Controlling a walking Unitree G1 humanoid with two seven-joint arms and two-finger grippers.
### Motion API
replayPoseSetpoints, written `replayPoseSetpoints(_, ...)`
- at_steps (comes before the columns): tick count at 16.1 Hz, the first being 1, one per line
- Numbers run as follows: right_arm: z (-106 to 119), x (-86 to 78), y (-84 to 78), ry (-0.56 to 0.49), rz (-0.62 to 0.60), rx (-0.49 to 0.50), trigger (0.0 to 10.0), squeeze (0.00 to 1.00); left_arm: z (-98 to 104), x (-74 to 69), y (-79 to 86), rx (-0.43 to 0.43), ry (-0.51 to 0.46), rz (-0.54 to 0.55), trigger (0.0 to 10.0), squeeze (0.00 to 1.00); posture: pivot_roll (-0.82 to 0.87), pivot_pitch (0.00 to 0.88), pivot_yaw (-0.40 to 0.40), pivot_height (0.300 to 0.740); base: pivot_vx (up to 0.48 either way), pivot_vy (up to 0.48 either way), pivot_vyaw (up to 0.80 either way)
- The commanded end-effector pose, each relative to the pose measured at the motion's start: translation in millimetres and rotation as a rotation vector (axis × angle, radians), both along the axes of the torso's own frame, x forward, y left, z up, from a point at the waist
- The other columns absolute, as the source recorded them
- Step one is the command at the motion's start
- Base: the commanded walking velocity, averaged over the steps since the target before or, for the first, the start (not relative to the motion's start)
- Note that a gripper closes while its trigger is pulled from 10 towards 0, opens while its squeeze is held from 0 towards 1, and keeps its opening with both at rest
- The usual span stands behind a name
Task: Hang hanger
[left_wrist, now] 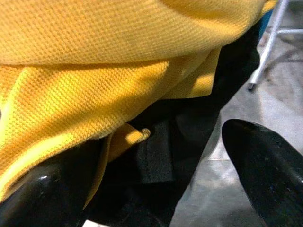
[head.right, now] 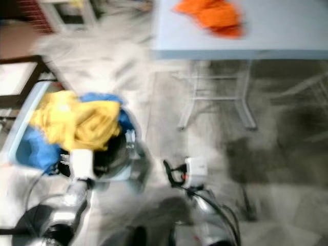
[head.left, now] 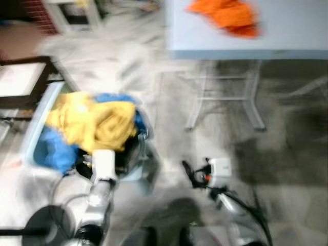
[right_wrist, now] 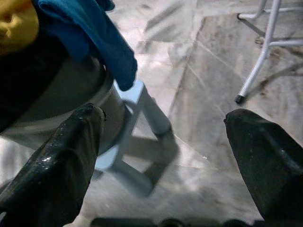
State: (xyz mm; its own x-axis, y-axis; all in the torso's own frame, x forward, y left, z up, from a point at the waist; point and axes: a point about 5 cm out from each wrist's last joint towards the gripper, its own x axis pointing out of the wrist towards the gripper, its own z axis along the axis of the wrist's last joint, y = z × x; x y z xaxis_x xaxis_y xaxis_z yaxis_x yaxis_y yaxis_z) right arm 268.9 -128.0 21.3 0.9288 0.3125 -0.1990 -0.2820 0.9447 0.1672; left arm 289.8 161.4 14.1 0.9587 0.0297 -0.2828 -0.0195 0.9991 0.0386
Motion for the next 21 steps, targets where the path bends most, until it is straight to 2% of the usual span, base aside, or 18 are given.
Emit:
replayPoseSetpoints(1, -4, -3.8, -2.9, 0.022, -0.012, 0.004, 10.0, 0.0, 6, 0.3, -1.0, 0.014, -0.053, -0.048, 10.0, 0.0, -0.04, 0.204, 0.005, 0.74, 0.0, 0.0, 0.68)
replayPoseSetpoints(2, -4, -3.9, -2.6, 0.021, -0.013, 0.002, 10.0, 0.0, 11, 1.4, -5.0, 0.041, -0.077, -0.085, 10.0, 0.0, -0.04, 0.204, 0.005, 0.74, 0.0, 0.0, 0.57)
replayPoseSetpoints(6, -6, -5.4, -2.3, 0.026, -0.012, -0.005, 10.0, 0.0, 24, 4.7, -25.1, 0.063, -0.16, -0.223, 10.0, 0.0, -0.04, 0.207, 0.007, 0.74, 0.0, 0.0, 0.35)
replayPoseSetpoints(7, -7, -6.2, -2.2, 0.029, -0.016, -0.009, 10.0, 0.0, 34, 5.3, -31.5, 0.099, -0.217, -0.284, 10.0, 0.0, -0.04, 0.209, 0.007, 0.74, 0.0, 0.0, 0.0)
replayPoseSetpoints(10, -7, -6.0, -3.8, 0.031, -0.02, -0.025, 10.0, 0.0, 47, 6.6, -37.9, 0.102, -0.27, -0.359, 10.0, 0.0, -0.04, 0.212, 0.004, 0.74, 0.0, 0.0, 0.0)
replayPoseSetpoints(11, -7, -5.9, -4.7, 0.032, -0.02, -0.028, 10.0, 0.0, 58, 6.2, -40.3, 0.111, -0.317, -0.392, 10.0, 0.0, -0.04, 0.214, 0.003, 0.74, 0.0, 0.0, 0.0)
replayPoseSetpoints(13, -7, -6.3, -5.3, 0.031, -0.016, -0.034, 10.0, 0.0, 75, 7.5, -41.3, 0.104, -0.383, -0.386, 10.0, 0.0, -0.03, 0.219, -0.001, 0.74, 0.0, 0.0, 0.0)
replayPoseSetpoints(14, -7, -6.6, -5.6, 0.032, -0.011, -0.038, 10.0, 0.0, 95, 11.3, -40.5, 0.116, -0.455, -0.363, 10.0, 0.0, -0.03, 0.223, -0.002, 0.74, 0.0, 0.0, 0.0)
replayPoseSetpoints(17, -9, -7.4, -3.8, 0.038, -0.005, -0.042, 10.0, 0.0, 119, 17.2, -35.6, 0.122, -0.518, -0.275, 10.0, 0.0, -0.03, 0.226, -0.004, 0.74, 0.0, 0.0, 0.0)
replayPoseSetpoints(19, -8, -7.3, -1.2, 0.035, 0.0, -0.04, 10.0, 0.0, 112, 29.0, -26.3, 0.094, -0.431, -0.206, 10.0, 0.0, -0.03, 0.228, -0.002, 0.74, 0.0, 0.0, 0.0)
replayPoseSetpoints(21, -8, -8.1, 1.4, 0.032, 0.016, -0.034, 10.0, 0.0, 99, 41.3, -24.9, 0.02, -0.323, -0.154, 10.0, 0.0, -0.03, 0.237, -0.002, 0.74, 0.0, 0.0, 0.0)
